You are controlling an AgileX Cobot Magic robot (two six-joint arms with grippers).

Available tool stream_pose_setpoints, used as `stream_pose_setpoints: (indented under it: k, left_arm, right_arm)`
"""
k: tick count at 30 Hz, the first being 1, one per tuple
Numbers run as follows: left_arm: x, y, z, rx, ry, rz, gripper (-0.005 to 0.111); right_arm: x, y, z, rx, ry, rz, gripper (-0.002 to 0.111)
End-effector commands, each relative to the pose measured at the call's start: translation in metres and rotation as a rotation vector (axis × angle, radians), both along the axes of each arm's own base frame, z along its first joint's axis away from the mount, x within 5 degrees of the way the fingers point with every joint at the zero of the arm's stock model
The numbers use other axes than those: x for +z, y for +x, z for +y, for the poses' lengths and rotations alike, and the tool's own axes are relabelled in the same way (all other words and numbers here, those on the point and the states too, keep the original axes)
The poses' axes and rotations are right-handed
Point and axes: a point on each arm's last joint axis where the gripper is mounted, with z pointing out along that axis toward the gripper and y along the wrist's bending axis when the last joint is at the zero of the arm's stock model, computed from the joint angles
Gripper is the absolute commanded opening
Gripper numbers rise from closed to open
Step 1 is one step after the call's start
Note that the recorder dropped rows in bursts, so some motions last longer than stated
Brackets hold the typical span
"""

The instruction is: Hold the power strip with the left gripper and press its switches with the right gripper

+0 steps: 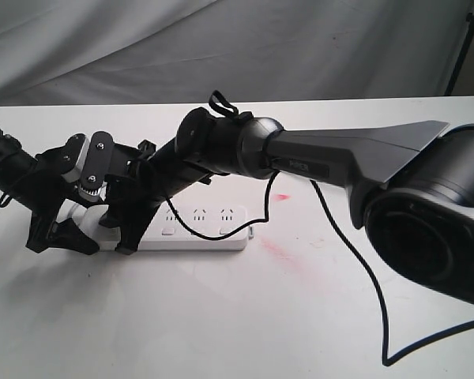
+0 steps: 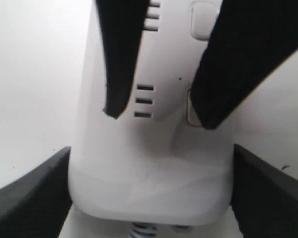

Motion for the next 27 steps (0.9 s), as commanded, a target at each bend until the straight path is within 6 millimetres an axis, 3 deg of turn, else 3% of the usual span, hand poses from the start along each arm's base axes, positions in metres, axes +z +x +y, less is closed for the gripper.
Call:
stream_pose_setpoints:
  k: [1, 22, 27]
  left_arm:
    - [0.000, 0.001, 0.000, 0.003, 0.009, -0.006, 0.065]
    - [0.000, 0.001, 0.000, 0.003, 0.009, -0.006, 0.065]
    - [0.000, 0.001, 0.000, 0.003, 0.009, -0.006, 0.065]
  right_arm:
    - [0.001, -0.004, 0.005, 0.032, -0.015, -0.021, 0.035]
    - [-0.002, -0.004, 0.004, 0.064, -0.057, -0.052, 0.035]
    - [-0.011, -0.004, 0.004, 0.071, -0.073, -0.044, 0.035]
